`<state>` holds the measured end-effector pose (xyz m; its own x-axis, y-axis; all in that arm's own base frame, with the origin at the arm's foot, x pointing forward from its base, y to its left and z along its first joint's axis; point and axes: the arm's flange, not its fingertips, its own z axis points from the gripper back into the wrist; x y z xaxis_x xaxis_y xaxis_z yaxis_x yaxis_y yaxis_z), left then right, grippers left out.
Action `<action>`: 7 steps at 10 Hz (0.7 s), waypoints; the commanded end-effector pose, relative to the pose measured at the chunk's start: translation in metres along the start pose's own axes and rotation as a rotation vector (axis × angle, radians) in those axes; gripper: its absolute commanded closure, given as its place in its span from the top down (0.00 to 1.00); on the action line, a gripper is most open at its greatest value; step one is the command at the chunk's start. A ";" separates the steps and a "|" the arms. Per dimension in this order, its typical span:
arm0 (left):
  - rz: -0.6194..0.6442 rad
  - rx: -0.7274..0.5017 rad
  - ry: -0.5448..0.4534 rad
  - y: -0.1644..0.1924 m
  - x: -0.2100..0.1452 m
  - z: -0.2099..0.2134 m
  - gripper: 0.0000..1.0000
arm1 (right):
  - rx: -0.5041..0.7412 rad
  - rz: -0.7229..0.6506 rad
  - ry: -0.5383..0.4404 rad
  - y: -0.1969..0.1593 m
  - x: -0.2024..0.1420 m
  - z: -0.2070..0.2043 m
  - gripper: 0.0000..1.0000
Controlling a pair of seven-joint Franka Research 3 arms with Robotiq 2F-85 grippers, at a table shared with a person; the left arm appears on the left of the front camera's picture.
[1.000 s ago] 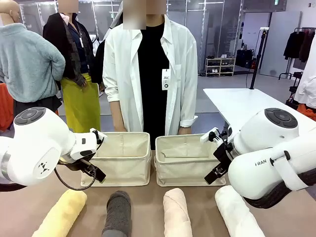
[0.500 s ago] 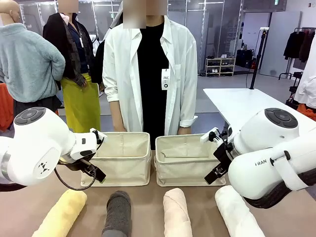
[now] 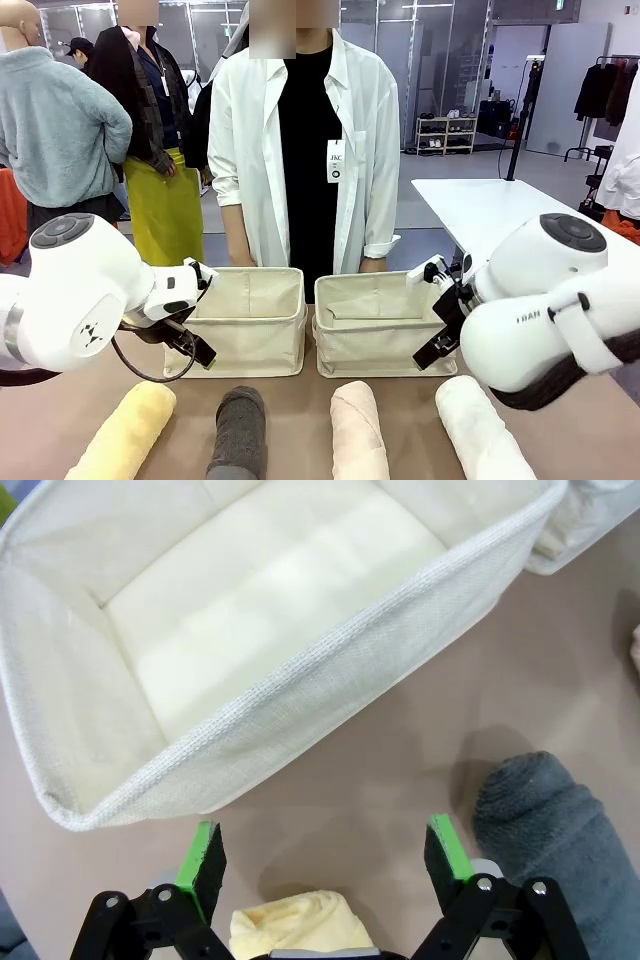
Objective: Divide the towels into two baskets.
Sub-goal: Pick up one hotel-folded towel and place it in the Fabric basket indicated by the person.
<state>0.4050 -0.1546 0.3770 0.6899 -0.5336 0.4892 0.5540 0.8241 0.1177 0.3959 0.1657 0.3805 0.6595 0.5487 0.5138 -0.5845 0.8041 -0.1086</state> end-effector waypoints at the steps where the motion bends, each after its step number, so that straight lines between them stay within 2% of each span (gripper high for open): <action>1: 0.006 -0.134 0.048 0.022 0.008 0.022 1.00 | 0.162 -0.035 -0.008 -0.029 0.005 0.032 1.00; 2: 0.057 -0.216 0.032 0.034 0.009 0.031 1.00 | 0.210 -0.058 -0.020 -0.039 0.008 0.041 1.00; 3: 0.090 -0.330 0.061 0.048 0.008 0.040 1.00 | 0.306 -0.079 -0.007 -0.048 0.011 0.046 1.00; 5: 0.171 -0.586 0.046 0.084 -0.006 0.055 1.00 | 0.526 -0.186 -0.033 -0.075 0.003 0.050 1.00; 7: 0.253 -0.888 -0.065 0.122 -0.035 0.058 1.00 | 0.752 -0.305 -0.092 -0.099 -0.017 0.052 1.00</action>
<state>0.4061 -0.0499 0.4391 0.7785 -0.3672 0.5090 0.6251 0.5263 -0.5764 0.4041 0.0805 0.4431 0.7754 0.3314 0.5375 -0.6177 0.5750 0.5365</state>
